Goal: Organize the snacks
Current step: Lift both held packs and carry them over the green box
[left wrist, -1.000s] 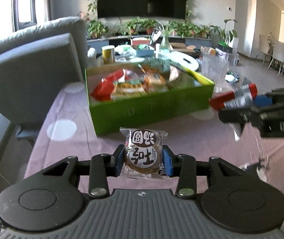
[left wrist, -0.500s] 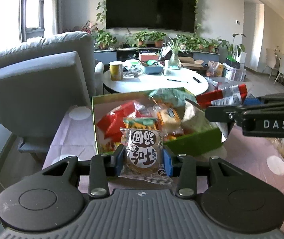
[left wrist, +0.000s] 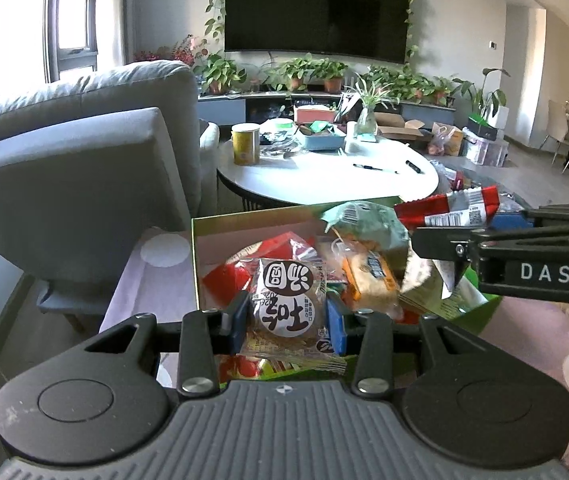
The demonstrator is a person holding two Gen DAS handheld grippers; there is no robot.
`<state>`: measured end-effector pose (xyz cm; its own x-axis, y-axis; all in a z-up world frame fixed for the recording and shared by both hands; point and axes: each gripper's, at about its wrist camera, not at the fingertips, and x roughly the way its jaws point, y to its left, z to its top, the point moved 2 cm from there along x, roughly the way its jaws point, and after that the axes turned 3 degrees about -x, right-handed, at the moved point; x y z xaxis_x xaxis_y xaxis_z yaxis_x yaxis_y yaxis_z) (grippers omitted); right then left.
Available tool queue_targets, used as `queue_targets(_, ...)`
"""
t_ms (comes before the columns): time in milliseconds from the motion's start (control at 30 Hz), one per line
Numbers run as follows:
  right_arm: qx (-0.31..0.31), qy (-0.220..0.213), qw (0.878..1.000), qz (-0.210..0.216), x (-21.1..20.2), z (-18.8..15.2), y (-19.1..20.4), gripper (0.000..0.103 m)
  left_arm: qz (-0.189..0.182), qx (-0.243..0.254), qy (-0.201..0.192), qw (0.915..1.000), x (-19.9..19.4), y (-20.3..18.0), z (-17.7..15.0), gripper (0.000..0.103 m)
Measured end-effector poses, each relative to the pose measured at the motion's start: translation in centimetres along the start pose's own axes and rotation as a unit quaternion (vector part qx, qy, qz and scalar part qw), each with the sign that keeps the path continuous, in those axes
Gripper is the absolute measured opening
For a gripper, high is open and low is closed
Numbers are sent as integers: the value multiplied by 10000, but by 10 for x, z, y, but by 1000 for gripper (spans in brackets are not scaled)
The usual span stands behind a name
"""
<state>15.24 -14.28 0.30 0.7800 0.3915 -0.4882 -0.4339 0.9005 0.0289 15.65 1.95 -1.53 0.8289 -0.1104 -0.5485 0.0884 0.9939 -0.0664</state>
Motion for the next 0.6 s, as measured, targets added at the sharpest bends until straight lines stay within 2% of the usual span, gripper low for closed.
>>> queue_targets(600, 437, 113, 9990, -45, 36, 12, -18, 64, -2, -33, 189, 9998, 47, 3, 25, 37)
